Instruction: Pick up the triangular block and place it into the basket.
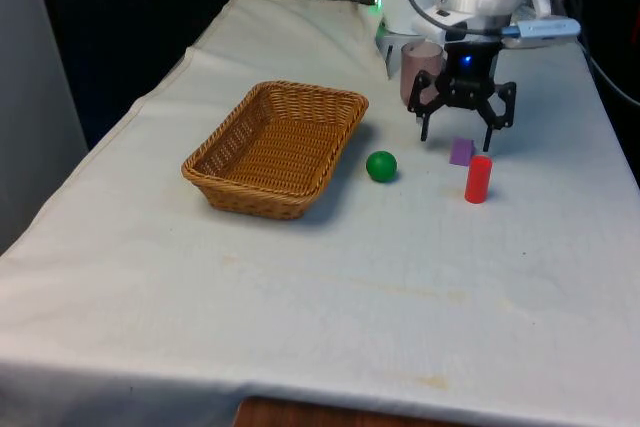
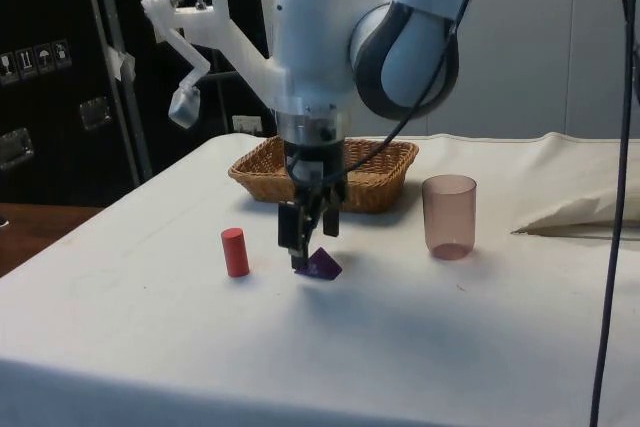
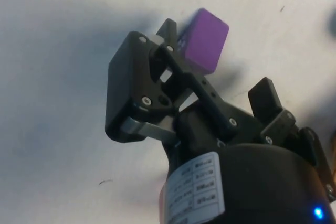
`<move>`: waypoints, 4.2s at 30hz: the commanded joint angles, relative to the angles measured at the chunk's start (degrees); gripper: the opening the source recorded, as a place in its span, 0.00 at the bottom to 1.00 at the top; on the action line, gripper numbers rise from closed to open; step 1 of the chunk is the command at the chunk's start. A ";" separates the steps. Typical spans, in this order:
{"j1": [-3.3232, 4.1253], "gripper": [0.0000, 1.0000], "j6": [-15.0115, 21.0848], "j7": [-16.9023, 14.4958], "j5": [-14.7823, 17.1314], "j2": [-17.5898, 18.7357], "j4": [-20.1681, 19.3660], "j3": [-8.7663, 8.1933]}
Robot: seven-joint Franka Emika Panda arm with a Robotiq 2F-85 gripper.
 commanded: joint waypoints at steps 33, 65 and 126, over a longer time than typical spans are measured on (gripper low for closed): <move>-2.01 0.50 3.32 -2.86 1.66 -0.97 -2.52 1.66; -0.74 0.33 -8.42 -2.98 0.63 -13.52 -2.41 -0.34; -3.55 0.33 0.46 -23.32 1.72 -5.10 2.64 -18.28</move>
